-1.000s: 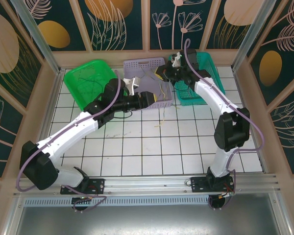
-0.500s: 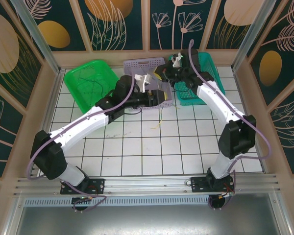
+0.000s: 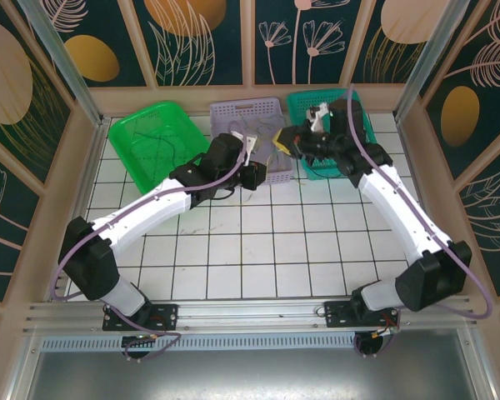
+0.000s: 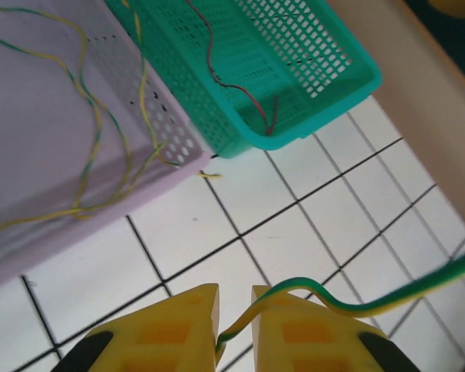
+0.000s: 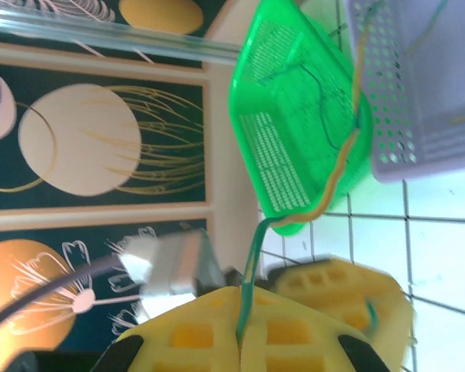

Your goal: Untangle the cables

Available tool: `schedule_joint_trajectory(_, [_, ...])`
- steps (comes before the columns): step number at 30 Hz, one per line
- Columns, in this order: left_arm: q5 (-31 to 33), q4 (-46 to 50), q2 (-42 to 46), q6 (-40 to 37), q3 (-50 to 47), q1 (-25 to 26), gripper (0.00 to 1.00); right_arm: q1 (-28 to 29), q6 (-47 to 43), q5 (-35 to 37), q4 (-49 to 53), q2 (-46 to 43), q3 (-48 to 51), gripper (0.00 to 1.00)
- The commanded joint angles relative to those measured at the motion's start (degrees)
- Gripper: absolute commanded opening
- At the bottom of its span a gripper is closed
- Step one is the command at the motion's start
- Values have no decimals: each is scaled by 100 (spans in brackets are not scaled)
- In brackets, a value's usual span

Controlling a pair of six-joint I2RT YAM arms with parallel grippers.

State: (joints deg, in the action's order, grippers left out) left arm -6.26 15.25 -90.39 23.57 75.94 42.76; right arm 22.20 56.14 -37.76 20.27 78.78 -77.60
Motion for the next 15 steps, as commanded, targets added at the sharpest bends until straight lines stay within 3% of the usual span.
schedule_joint_trajectory(1, [854, 320, 106, -1147, 62, -56, 19, -94, -300, -487, 477, -452, 296, 0])
schedule_joint_trajectory(5, [1191, 7, 304, -2043, -200, -53, 25, -158, -475, -710, 690, -715, 467, 0])
schedule_joint_trajectory(8, [1479, -119, 364, -2313, -204, -53, 51, -214, -521, -657, 435, -761, 509, 0])
schedule_joint_trajectory(10, [1591, -13, 343, -2165, -40, -50, 60, -242, -716, -416, 152, -652, 412, 0])
schedule_joint_trajectory(15, [1355, 198, 736, -1286, -77, -54, 69, -249, -1708, 870, -359, -20, -336, 0])
